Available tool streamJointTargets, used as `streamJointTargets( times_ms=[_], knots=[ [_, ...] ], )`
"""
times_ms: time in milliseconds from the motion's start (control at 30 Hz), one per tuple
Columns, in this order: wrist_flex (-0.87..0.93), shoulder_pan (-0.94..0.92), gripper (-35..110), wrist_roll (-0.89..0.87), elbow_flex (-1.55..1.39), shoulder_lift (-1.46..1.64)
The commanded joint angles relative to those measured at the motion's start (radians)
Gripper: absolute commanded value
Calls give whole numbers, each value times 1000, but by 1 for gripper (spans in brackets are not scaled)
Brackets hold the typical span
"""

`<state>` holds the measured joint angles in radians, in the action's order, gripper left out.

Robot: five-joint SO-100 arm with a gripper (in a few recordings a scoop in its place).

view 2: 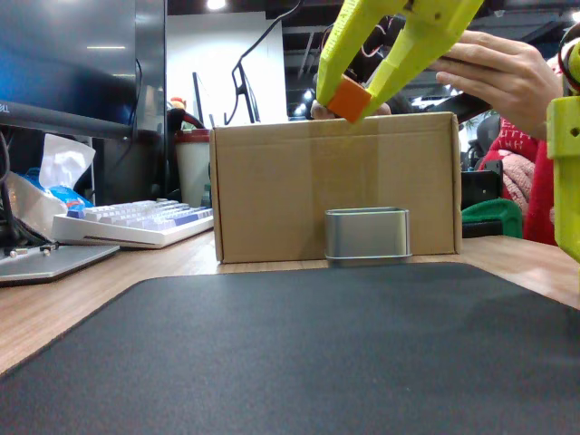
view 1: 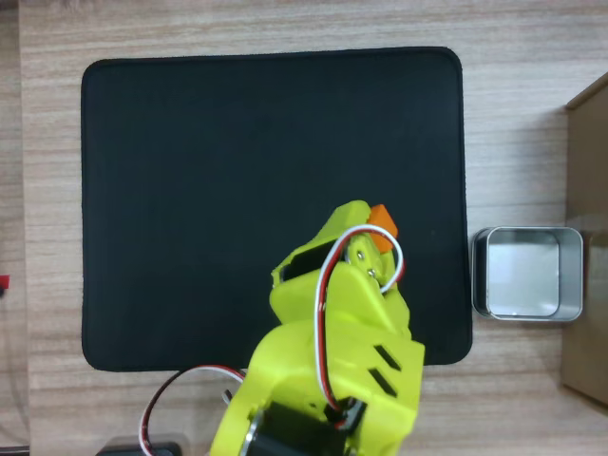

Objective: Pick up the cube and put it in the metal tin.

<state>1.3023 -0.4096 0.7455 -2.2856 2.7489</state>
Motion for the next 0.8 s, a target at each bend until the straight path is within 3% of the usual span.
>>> streamJointTargets(
  times_ms=[0, 300, 767],
  knots=[
    [-12, -41, 0, 25, -14, 23],
    [-221, -310, 0, 92, -58, -117],
    [-483, -549, 0, 163, -87, -385]
  ],
)
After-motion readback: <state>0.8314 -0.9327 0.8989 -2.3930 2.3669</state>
